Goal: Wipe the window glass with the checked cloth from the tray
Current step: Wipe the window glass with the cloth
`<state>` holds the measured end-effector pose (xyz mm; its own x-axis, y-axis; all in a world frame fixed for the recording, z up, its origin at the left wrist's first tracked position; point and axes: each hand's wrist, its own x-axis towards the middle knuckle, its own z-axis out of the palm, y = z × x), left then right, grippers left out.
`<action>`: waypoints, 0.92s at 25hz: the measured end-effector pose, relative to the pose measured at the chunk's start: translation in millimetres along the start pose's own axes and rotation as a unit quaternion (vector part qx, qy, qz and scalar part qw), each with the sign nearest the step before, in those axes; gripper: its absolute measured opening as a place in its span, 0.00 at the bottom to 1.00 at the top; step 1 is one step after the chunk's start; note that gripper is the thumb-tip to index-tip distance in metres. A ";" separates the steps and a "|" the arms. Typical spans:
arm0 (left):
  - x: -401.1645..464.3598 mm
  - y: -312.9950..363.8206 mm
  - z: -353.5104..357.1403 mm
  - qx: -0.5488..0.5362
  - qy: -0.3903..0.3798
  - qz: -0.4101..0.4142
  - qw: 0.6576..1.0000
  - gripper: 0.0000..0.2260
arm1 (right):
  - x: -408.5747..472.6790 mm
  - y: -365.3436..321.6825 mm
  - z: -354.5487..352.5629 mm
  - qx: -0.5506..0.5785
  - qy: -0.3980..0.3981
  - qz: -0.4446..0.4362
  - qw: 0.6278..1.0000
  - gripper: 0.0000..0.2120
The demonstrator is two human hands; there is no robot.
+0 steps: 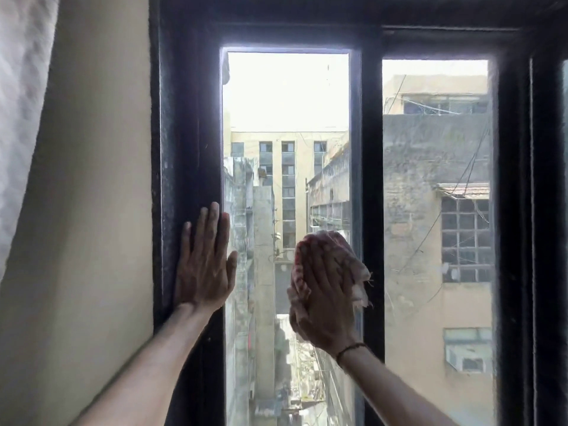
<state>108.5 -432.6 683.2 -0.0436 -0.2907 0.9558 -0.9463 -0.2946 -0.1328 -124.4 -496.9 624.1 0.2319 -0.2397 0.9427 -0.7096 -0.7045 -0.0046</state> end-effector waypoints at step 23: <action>0.8 20.0 -0.3 -0.054 0.039 0.015 0.998 0.33 | -81.9 32.9 -46.2 -0.047 -0.089 -0.084 0.991 0.24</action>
<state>89.4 -438.5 681.4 -0.0929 -0.2248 0.9700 -0.9730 -0.1862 -0.1363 -197.5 -469.5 562.1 0.4602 -0.2438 0.8537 -0.7080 -0.6810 0.1871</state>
